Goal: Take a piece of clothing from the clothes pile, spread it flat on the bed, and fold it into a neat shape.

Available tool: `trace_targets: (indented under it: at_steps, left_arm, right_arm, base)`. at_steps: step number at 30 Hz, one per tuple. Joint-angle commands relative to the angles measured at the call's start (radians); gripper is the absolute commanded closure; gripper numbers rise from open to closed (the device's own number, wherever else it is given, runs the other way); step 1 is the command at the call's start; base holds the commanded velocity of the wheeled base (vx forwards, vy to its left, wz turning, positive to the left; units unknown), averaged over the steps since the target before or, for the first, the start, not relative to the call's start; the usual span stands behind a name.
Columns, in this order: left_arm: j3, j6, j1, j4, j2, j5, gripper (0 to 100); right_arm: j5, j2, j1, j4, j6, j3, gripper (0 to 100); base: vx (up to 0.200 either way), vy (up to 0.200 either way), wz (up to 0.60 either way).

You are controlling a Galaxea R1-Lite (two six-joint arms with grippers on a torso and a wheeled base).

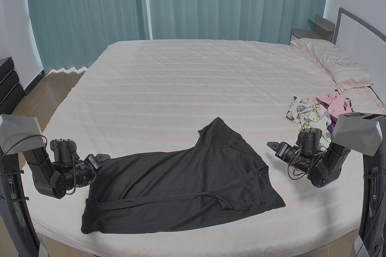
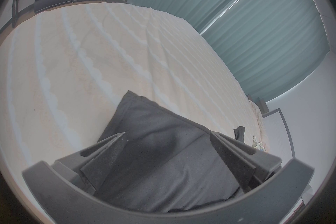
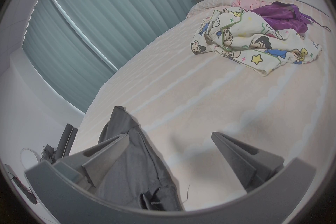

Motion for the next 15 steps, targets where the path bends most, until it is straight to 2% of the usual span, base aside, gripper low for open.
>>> trace_targets:
  at_steps: [1,4,9,15]
  left_arm:
    - [-0.004,0.001,0.002,0.000,0.000,0.000,0]
    - [-0.015,0.001,0.003,-0.002,0.001,0.012,0]
    - [-0.025,0.006,0.003,-0.031,0.018,0.106,0]
    - [-0.015,0.044,0.008,-0.072,0.036,0.129,0]
  right_arm:
    - [0.000,0.004,0.002,0.001,0.000,0.000,0]
    - [0.000,0.004,0.004,0.001,0.000,0.000,0]
    - [0.000,0.004,0.004,0.001,0.000,0.000,0]
    - [0.000,0.004,0.010,0.001,-0.002,0.000,0]
  base:
    - [0.000,0.000,0.00]
    - [0.000,0.000,0.00]
    - [0.000,0.000,0.00]
    - [0.000,0.000,0.00]
